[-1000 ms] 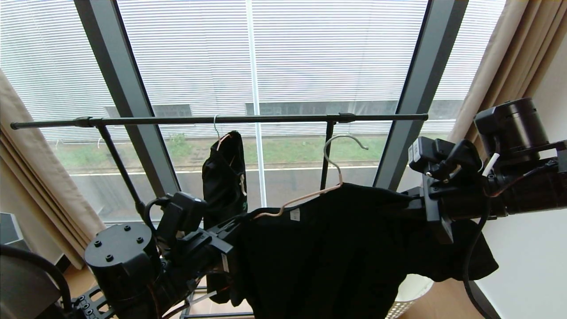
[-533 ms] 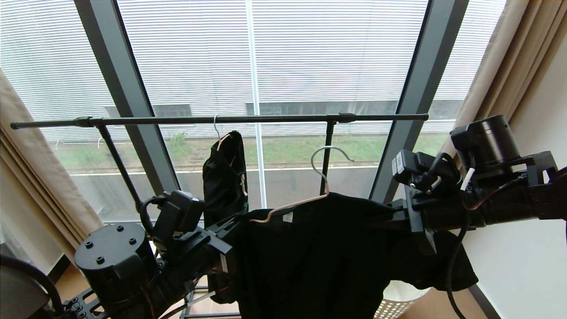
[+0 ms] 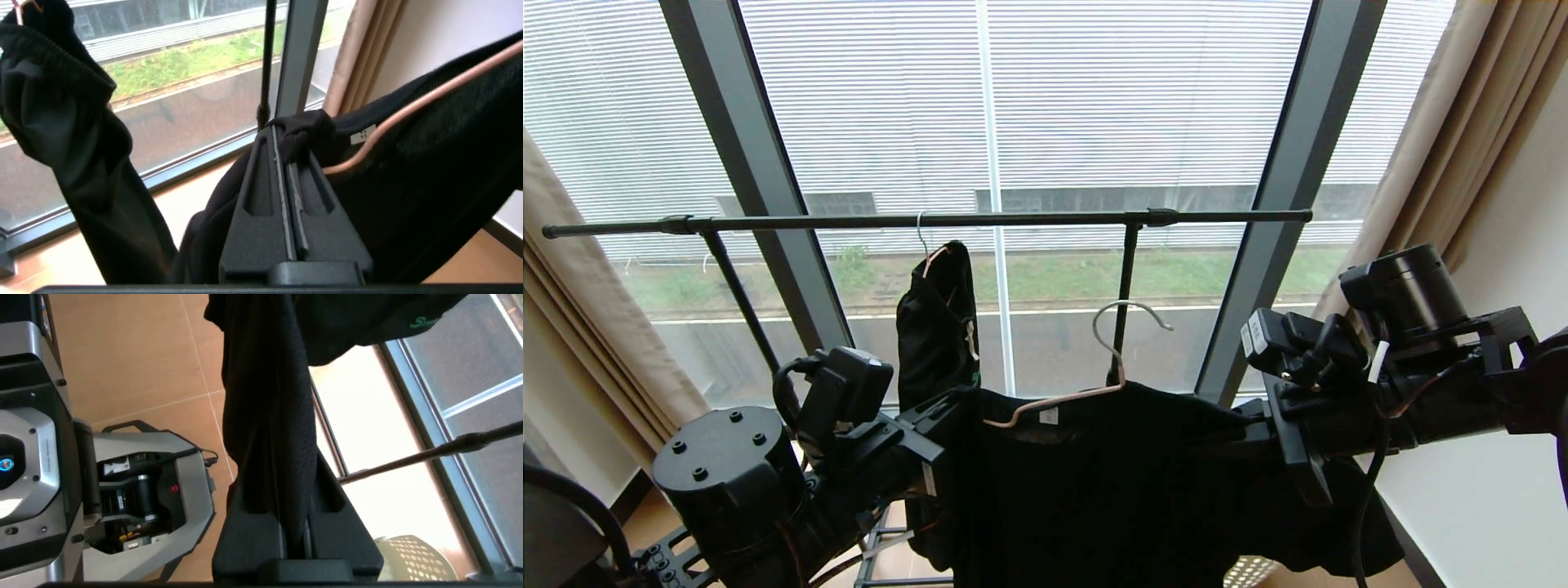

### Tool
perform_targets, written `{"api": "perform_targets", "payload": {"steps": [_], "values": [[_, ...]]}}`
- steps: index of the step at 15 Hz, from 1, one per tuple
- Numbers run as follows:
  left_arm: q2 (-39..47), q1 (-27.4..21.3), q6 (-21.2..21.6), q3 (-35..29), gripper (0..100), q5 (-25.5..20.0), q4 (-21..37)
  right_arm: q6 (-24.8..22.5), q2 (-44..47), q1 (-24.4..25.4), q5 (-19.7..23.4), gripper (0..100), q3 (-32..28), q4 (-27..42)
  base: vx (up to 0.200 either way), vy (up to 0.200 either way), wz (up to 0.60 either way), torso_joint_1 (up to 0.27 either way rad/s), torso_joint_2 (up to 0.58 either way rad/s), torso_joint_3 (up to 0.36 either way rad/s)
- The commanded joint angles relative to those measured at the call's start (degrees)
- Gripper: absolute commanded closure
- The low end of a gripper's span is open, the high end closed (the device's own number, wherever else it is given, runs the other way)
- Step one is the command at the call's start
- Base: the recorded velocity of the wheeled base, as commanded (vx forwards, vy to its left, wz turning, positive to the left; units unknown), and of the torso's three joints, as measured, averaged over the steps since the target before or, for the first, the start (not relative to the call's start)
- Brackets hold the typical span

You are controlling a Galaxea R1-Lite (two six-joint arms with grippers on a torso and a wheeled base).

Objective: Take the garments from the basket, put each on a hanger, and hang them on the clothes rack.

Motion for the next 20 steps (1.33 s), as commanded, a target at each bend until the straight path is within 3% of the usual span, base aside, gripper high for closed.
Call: {"api": "perform_targets", "payload": {"steps": [1,3,5,10,15,20], "values": [[-0.3,-0.7,0.3,0.3,100,0.0,-0.1,0.0,1.2,1.1,0.1,100,0.2,0.0,0.000,0.000,0.00,0.000,0.00,0.000],[-0.4,0.3,2.9,1.0,100,0.0,-0.1,-0.2,1.4,1.7,-0.3,100,0.6,0.3,0.000,0.000,0.00,0.000,0.00,0.000],[-0.6,4.8,3.9,0.9,100,-0.9,-0.1,-0.2,-0.5,0.5,-0.3,100,1.5,0.4,0.000,0.000,0.00,0.000,0.00,0.000],[-3.1,8.7,9.9,3.2,100,-7.7,-0.1,-0.2,-3.7,-0.8,-0.3,100,1.6,0.4,0.000,0.000,0.00,0.000,0.00,0.000],[-4.9,7.7,13.1,6.0,100,-9.6,-0.1,0.1,0.1,2.2,-0.7,100,-2.5,0.1,0.000,0.000,0.00,0.000,0.00,0.000],[-5.8,4.1,13.1,6.3,100,-9.3,-0.1,1.1,5.2,5.1,-2.1,100,-4.6,-0.1,0.000,0.000,0.00,0.000,0.00,0.000]]}}
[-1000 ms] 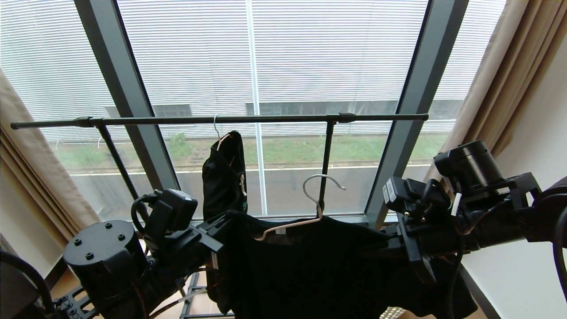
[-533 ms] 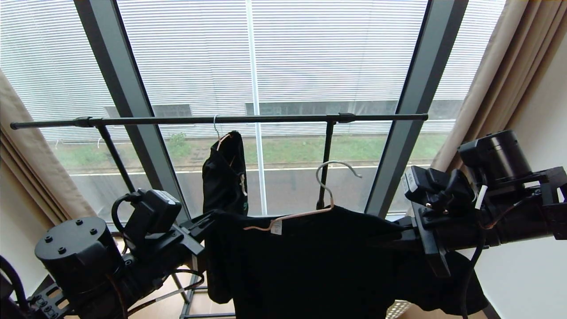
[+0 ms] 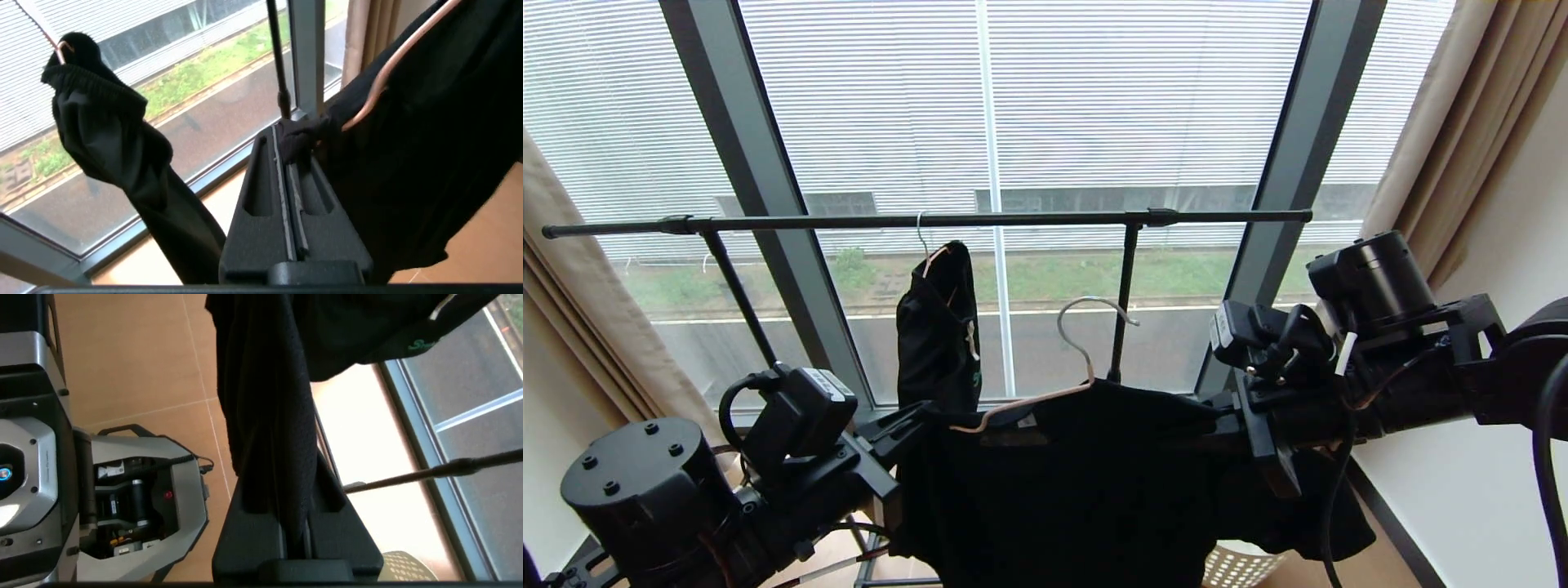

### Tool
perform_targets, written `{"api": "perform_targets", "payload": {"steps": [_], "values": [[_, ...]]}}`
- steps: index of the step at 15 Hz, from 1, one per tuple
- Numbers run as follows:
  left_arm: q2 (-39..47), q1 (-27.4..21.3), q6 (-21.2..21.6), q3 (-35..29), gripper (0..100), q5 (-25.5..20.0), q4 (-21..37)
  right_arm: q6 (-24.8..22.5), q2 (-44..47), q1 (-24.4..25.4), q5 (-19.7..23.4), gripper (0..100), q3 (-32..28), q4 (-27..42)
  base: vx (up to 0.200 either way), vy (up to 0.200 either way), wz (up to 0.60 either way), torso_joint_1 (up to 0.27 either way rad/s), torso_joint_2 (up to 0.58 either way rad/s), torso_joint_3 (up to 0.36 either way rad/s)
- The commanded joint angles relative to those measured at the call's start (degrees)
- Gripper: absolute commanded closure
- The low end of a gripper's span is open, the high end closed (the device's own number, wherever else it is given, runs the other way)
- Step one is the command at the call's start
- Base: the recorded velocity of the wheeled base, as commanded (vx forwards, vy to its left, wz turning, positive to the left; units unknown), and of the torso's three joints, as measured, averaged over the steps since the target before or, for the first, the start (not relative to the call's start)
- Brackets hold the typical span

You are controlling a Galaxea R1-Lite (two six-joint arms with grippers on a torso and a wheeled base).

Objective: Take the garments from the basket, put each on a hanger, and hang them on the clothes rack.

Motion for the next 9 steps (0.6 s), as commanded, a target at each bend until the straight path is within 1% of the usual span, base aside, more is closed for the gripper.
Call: {"api": "perform_targets", "payload": {"steps": [1,4,6,9], "values": [[-0.4,-2.5,-0.1,0.1,100,0.2,-0.1,0.4,4.0,1.3,-0.2,100,-0.4,-1.2,0.000,0.000,0.00,0.000,0.00,0.000],[-0.3,-4.8,-0.3,-0.3,100,0.4,-0.1,1.6,6.2,2.0,-0.2,100,0.9,-5.7,0.000,0.000,0.00,0.000,0.00,0.000],[-0.2,-6.1,-0.5,-1.0,100,2.6,-0.1,1.9,7.7,2.4,-0.2,100,2.3,-9.1,0.000,0.000,0.00,0.000,0.00,0.000],[-0.3,-7.4,-0.6,-1.2,100,3.6,-0.1,2.7,9.0,3.7,-0.2,100,3.1,-12.1,0.000,0.000,0.00,0.000,0.00,0.000]]}}
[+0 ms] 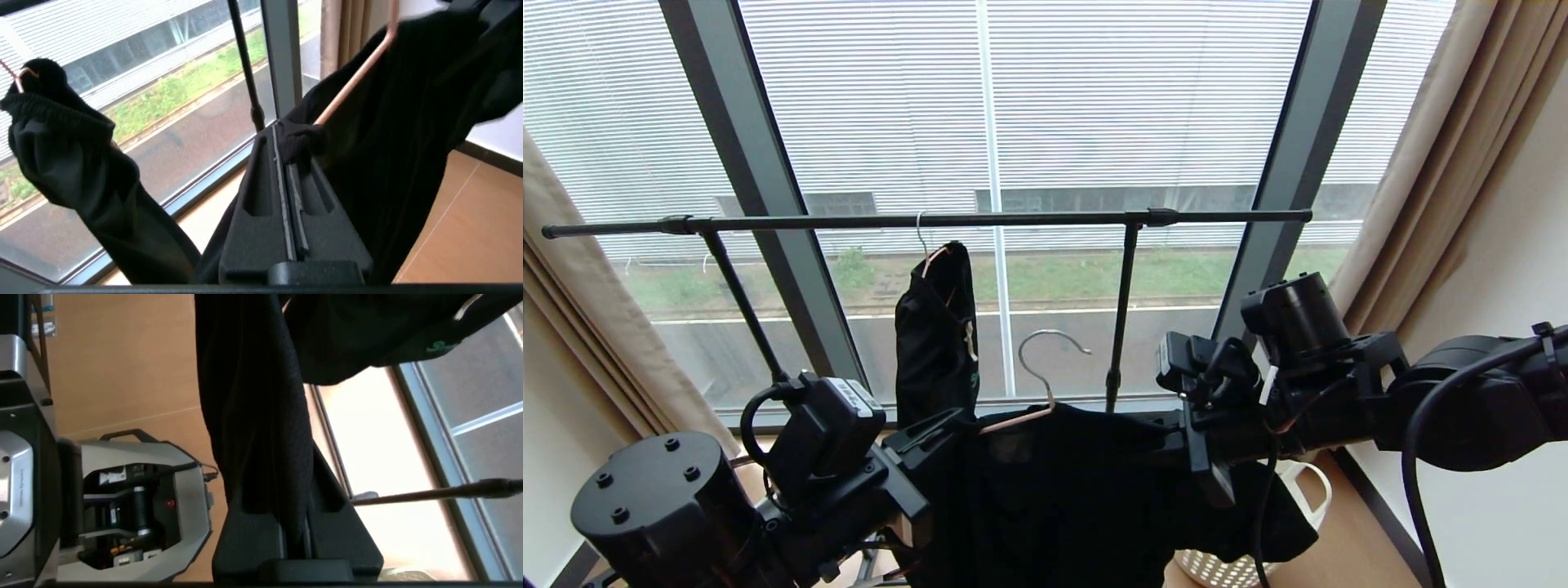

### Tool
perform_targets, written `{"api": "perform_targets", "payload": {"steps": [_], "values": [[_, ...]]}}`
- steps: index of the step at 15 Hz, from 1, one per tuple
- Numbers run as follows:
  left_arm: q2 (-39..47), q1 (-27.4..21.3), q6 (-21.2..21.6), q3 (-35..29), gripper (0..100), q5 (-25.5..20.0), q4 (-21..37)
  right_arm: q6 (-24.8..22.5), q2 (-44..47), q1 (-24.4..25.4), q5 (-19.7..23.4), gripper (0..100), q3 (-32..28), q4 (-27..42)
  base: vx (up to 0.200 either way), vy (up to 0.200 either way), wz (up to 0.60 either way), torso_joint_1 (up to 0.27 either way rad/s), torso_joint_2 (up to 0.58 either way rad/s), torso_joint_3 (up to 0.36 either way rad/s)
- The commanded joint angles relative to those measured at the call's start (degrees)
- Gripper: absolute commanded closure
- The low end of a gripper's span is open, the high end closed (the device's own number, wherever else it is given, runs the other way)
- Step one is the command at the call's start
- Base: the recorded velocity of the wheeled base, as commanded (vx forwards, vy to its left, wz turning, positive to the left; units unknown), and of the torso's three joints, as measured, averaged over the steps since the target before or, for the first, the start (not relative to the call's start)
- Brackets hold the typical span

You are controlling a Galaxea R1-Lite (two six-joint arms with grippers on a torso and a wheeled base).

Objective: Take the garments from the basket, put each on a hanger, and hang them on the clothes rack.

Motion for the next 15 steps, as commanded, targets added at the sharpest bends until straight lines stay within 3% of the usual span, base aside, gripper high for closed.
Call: {"api": "perform_targets", "payload": {"steps": [1,4,7,10,13,15], "values": [[0.0,-1.5,0.0,-0.2,100,1.0,-0.1,0.0,1.8,0.6,0.0,100,0.3,-0.7,0.000,0.000,0.00,0.000,0.00,0.000],[-0.1,-3.9,0.0,-1.1,100,4.7,-0.1,0.7,3.1,1.6,-0.3,100,0.0,-0.8,0.000,0.000,0.00,0.000,0.00,0.000],[-0.7,-4.2,0.4,-1.5,100,7.2,-0.1,0.9,3.9,1.6,-5.5,100,1.5,-4.6,0.000,0.000,0.00,0.000,0.00,0.000],[0.2,-1.2,0.4,-2.5,100,7.6,-0.1,0.9,1.5,1.2,-5.8,100,2.9,-6.5,0.000,0.000,0.00,0.000,0.00,0.000],[0.2,-2.7,0.5,-2.3,100,7.7,-0.1,2.2,1.1,1.3,-5.8,100,2.5,-6.8,0.000,0.000,0.00,0.000,0.00,0.000],[0.2,-5.5,0.5,-2.5,100,10.5,-0.1,8.3,3.3,3.8,-6.7,100,2.3,-12.3,0.000,0.000,0.00,0.000,0.00,0.000]]}}
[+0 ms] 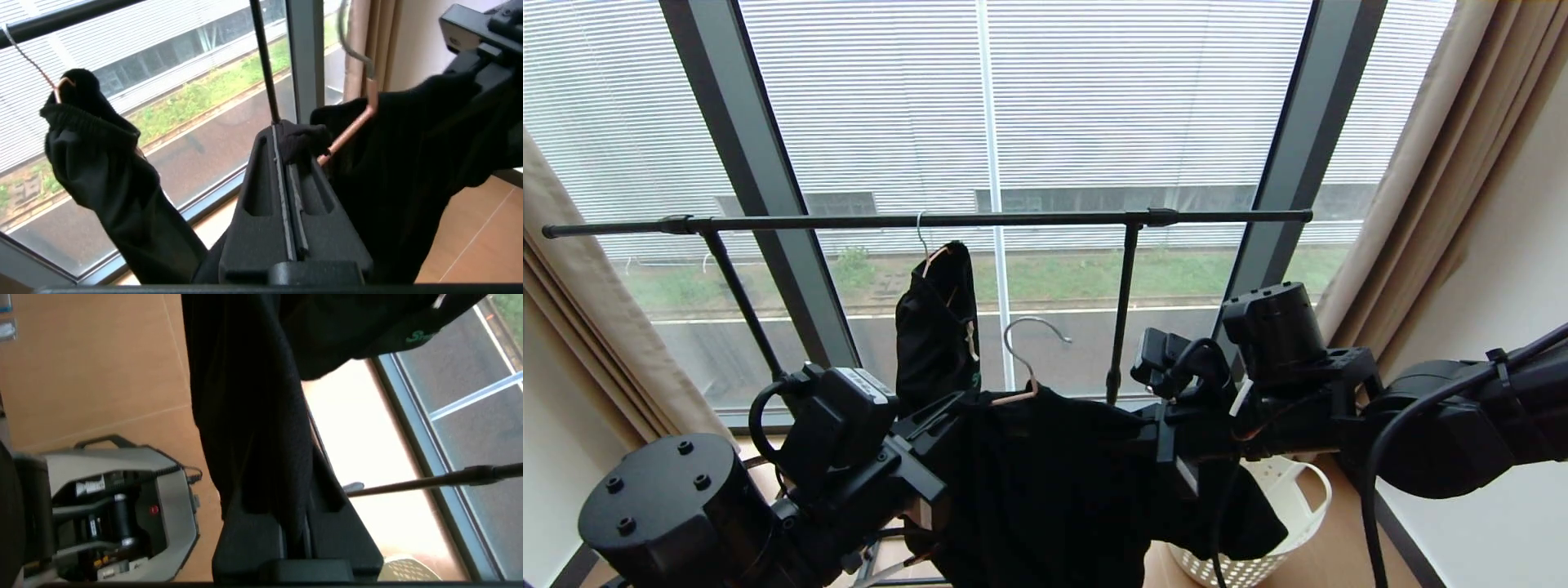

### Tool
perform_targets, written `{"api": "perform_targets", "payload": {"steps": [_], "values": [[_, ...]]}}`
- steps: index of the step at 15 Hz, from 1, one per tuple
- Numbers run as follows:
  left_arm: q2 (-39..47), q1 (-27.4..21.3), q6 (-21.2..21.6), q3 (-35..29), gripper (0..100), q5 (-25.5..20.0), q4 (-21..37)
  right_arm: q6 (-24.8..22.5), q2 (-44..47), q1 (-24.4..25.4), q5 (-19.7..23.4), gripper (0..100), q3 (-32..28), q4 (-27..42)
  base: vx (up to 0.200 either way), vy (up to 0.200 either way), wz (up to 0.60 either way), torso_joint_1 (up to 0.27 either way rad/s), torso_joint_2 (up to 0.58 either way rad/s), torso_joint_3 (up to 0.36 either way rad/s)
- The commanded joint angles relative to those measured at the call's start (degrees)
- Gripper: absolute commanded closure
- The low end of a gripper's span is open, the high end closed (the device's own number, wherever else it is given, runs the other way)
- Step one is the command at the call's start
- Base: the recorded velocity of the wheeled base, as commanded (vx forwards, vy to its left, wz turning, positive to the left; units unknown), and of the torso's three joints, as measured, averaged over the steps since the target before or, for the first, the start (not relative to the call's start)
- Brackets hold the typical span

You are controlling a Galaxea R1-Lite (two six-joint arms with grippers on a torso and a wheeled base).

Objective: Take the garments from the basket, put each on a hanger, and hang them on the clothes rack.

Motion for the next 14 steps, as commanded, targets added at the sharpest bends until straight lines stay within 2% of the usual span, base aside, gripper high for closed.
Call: {"api": "perform_targets", "payload": {"steps": [1,2,4,8,11,12,14], "values": [[0.2,-1.4,0.0,-0.2,100,0.6,-0.1,2.4,1.5,1.1,-1.0,100,0.2,-2.1,0.000,0.000,0.00,0.000,0.00,0.000],[0.0,-2.2,0.0,-0.4,100,0.7,-0.1,4.4,2.2,1.2,-1.2,100,0.3,-3.8,0.000,0.000,0.00,0.000,0.00,0.000],[0.0,-3.4,0.0,-0.5,100,0.8,-0.1,5.4,2.3,2.0,-1.3,100,0.5,-4.1,0.000,0.000,0.00,0.000,0.00,0.000],[0.0,-5.8,-0.1,-0.6,100,1.6,-0.1,6.4,2.9,2.5,-1.8,100,0.3,-4.8,0.000,0.000,0.00,0.000,0.00,0.000],[0.2,-5.8,-0.1,-0.6,100,1.7,-0.1,6.4,2.3,2.5,-1.8,100,0.9,-5.8,0.000,0.000,0.00,0.000,0.00,0.000],[0.3,-5.8,-0.1,-0.5,0,1.9,-0.1,6.4,2.1,2.5,-1.8,100,1.6,-7.0,0.000,0.000,0.00,0.000,0.00,0.000],[0.3,-5.8,0.0,-0.5,0,2.8,-0.1,6.4,1.4,2.5,-1.7,100,2.6,-8.4,0.000,0.000,0.00,0.000,0.00,0.000]]}}
